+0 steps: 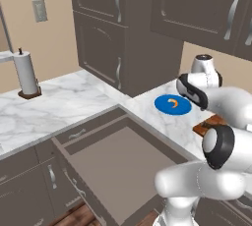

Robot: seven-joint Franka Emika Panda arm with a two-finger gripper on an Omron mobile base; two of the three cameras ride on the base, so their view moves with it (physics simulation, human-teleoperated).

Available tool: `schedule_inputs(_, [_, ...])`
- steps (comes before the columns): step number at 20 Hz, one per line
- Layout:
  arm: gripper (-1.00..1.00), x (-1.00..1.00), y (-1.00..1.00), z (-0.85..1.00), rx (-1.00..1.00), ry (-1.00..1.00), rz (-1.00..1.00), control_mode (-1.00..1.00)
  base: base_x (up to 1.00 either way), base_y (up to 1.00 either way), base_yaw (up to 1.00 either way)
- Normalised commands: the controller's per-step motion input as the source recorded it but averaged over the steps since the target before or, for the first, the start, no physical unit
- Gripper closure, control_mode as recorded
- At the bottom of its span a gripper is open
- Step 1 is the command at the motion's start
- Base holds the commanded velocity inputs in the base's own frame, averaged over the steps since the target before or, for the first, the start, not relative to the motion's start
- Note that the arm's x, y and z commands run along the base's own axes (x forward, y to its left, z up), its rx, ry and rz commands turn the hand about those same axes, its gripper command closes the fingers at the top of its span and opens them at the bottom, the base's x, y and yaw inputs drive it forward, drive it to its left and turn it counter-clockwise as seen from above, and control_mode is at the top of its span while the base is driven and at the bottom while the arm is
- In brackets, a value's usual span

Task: Pick up the knife from the drawer and place it on the cutting board. Then place the meat from the plate to the cutting board.

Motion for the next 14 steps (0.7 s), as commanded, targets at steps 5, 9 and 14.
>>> schedule_inputs(5, [-1.00, -0.22, 0.01, 0.00, 0.17, 0.12, -0.70, -1.00, 0.00, 0.00, 0.00])
schedule_inputs(9, [-1.00, -0.43, 0.17, 0.00, 0.24, -0.11, -0.67, -1.00, 0.00, 0.00, 0.00])
schedule_inputs(14, [-1.00, -0.46, 0.31, 0.00, 0.09, -0.24, -0.61, -1.00, 0.00, 0.00, 0.00])
